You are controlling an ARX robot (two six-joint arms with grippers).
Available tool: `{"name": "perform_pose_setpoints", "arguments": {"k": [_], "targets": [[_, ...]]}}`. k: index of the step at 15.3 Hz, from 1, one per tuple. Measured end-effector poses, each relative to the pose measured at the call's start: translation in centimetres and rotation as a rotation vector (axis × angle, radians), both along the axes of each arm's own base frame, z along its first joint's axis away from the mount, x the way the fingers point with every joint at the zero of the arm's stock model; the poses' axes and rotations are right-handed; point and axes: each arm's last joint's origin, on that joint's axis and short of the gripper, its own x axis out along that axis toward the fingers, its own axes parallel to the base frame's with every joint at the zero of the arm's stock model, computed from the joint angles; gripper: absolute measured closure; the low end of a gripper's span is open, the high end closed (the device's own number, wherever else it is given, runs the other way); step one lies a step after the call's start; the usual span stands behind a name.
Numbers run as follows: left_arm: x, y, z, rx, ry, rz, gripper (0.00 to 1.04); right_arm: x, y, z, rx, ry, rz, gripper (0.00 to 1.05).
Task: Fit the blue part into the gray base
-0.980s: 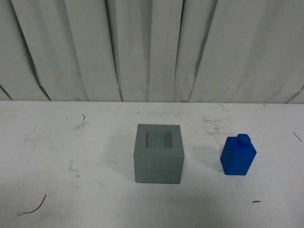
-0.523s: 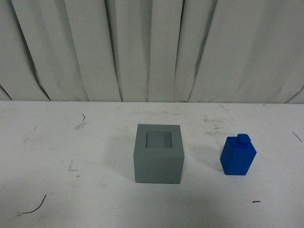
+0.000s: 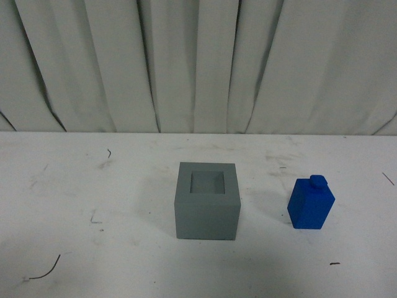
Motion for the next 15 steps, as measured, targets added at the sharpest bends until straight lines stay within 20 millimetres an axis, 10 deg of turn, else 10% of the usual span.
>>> {"name": "perform_pose_setpoints", "arguments": {"k": [9,12,15], "targets": [[0.0,0.0,0.0,0.0,0.0,0.0,0.07,0.8,-0.3,-0.1,0.091,0.114,-0.037,0.06],[0.0,0.0,0.0,0.0,0.0,0.0,0.07,3.1,-1.5,2.4,0.115,0.03,-0.052,0.06],[0.0,0.0,0.0,0.0,0.0,0.0,0.07,11.0,-3.9,7.0,0.068,-0.09,-0.027,0.06]]}}
